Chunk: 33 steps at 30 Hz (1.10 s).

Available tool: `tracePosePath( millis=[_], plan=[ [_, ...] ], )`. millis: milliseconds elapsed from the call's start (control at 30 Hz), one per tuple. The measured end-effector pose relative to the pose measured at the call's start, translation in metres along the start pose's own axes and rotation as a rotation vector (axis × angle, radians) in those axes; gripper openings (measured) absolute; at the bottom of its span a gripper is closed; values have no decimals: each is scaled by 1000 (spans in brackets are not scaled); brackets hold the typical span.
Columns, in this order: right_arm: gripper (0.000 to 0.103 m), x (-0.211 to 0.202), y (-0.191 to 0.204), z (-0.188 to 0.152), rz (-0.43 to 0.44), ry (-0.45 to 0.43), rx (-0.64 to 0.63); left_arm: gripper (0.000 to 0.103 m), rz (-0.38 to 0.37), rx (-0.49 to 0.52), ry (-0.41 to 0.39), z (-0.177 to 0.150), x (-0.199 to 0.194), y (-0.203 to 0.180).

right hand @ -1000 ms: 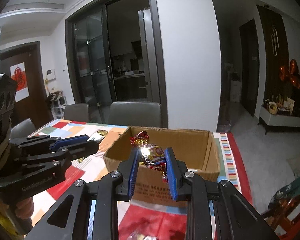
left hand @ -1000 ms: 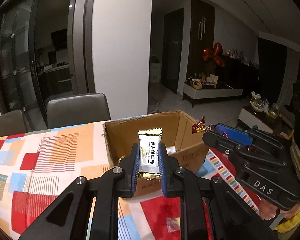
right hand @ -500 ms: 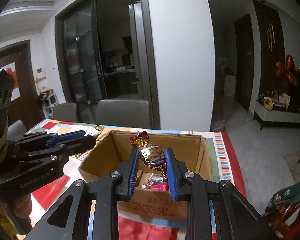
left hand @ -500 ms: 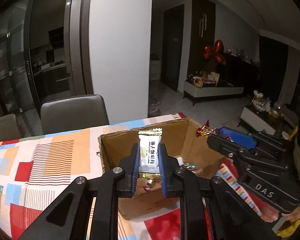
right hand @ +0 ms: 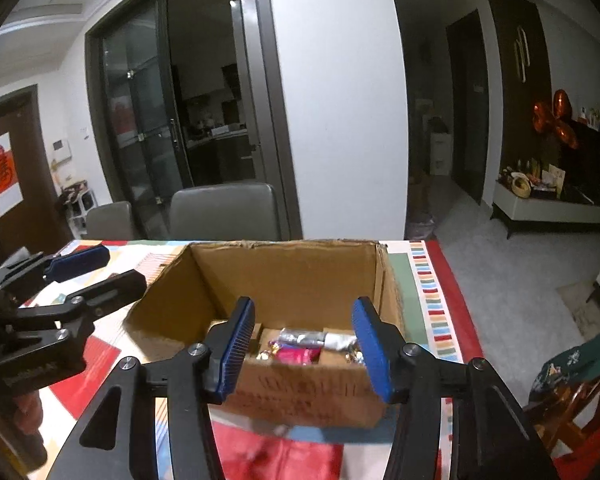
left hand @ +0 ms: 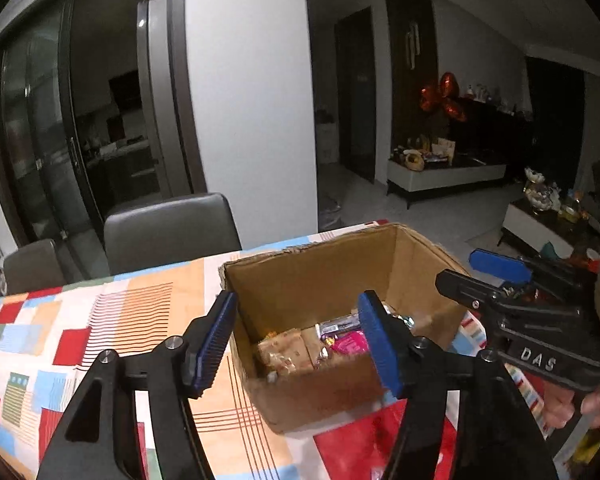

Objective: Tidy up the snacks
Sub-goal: 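Move both open tools back toward the last pink-labelled bag and green candy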

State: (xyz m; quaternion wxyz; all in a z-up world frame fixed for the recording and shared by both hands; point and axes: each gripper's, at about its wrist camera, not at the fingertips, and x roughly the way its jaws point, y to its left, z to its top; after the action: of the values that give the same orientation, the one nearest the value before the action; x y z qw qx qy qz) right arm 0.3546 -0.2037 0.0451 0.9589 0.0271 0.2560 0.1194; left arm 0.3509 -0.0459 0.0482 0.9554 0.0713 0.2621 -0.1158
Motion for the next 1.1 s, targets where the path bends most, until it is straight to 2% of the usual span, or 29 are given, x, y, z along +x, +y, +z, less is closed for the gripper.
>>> tracePosePath(
  millis=[67,233,433,633,833,1100],
  plan=[
    [52,-11,0,-8,8,-8,-12,64,5,37,-17,-9,-13,-8],
    [53,-37,2,-29,23,-19,-16,65,-44,99,-24,-34,-35,-23],
    [56,-55,5,-61,25,7,-5,65,-131,145,-10,-58,-51,-38],
    [56,-63,4,-89,17,49,11,67,-162,230,-8,-81,-59,-50],
    [56,-59,1,-119,14,87,54,67,-260,278,76,-104,-48,-61],
    [56,-44,-3,-153,31,187,124,67,-334,343,203,-136,-21,-76]
  ],
)
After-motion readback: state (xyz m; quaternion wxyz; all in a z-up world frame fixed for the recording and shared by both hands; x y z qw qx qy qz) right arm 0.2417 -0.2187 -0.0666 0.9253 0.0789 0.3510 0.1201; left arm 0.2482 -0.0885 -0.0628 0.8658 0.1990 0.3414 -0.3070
